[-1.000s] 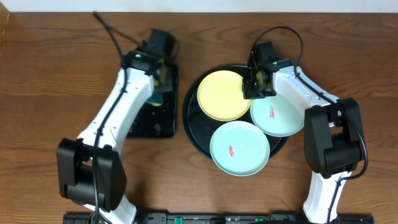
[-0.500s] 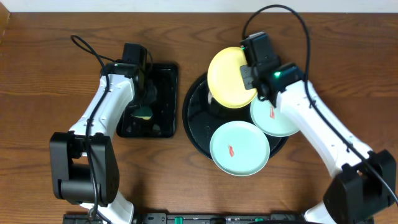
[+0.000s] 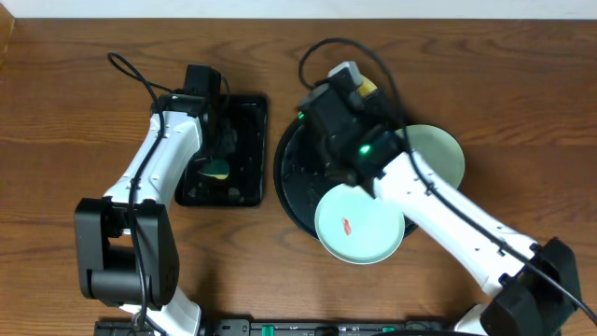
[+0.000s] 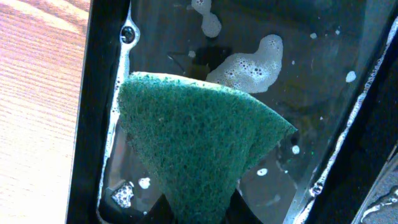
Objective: Clean dirty plates on tray and stack at the side
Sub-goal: 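Lift the yellow plate with the right gripper and carry it right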
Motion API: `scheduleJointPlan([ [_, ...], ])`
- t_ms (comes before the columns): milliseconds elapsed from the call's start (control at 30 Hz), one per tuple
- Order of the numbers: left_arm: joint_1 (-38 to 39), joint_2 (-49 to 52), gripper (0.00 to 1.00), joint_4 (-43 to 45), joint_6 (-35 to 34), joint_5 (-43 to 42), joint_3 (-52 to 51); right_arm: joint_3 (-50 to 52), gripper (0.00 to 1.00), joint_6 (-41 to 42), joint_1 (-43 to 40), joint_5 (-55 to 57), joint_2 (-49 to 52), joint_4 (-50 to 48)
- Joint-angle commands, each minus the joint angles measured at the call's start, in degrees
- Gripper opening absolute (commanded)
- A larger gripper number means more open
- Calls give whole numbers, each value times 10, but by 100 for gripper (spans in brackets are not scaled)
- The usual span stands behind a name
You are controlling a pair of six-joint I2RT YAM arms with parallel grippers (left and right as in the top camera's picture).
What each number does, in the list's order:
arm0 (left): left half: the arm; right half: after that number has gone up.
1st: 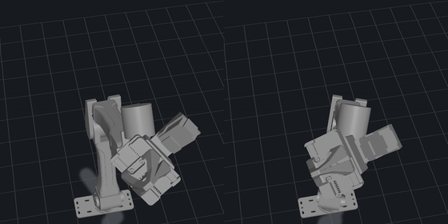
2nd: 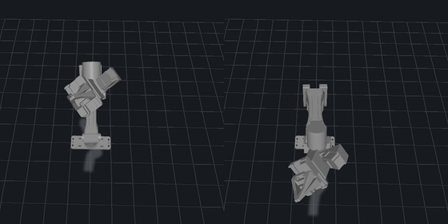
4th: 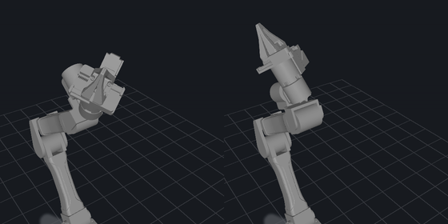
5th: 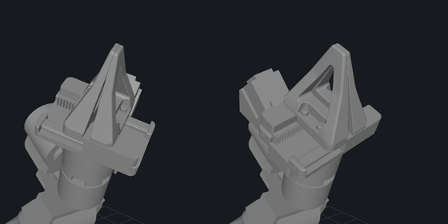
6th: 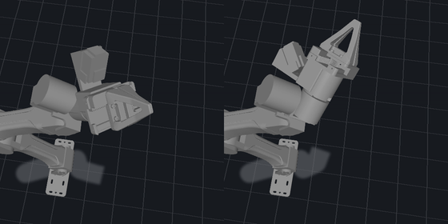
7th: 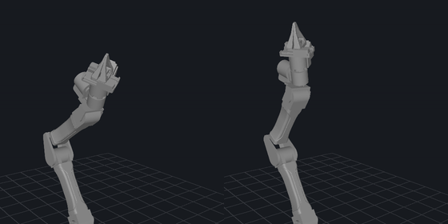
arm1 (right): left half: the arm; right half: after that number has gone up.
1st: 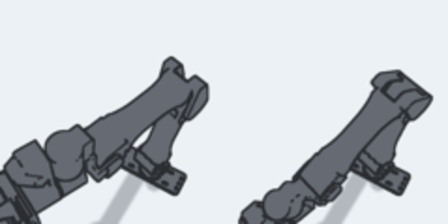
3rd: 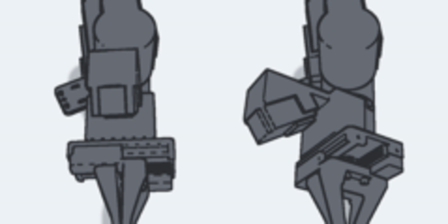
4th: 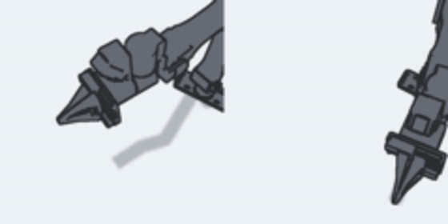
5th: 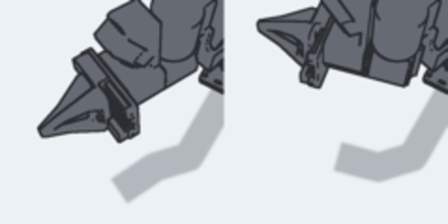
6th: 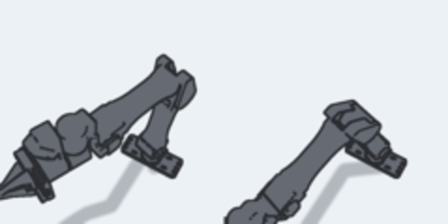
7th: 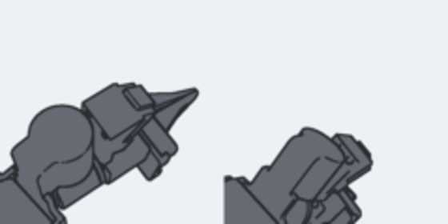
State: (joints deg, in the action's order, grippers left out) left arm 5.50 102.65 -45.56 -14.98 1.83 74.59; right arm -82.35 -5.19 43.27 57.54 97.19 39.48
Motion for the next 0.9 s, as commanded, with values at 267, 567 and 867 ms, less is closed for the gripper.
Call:
scheduleJointPlan([
  [267,-1,2,8,1,-3,1,3,-3,1,-13,70,144,-14,0],
  [567,-1,2,8,1,-3,1,3,-3,1,-13,75,145,-14,0],
  [867,-1,2,7,1,-3,1,3,-3,1,-7,74,144,-14,0],
])
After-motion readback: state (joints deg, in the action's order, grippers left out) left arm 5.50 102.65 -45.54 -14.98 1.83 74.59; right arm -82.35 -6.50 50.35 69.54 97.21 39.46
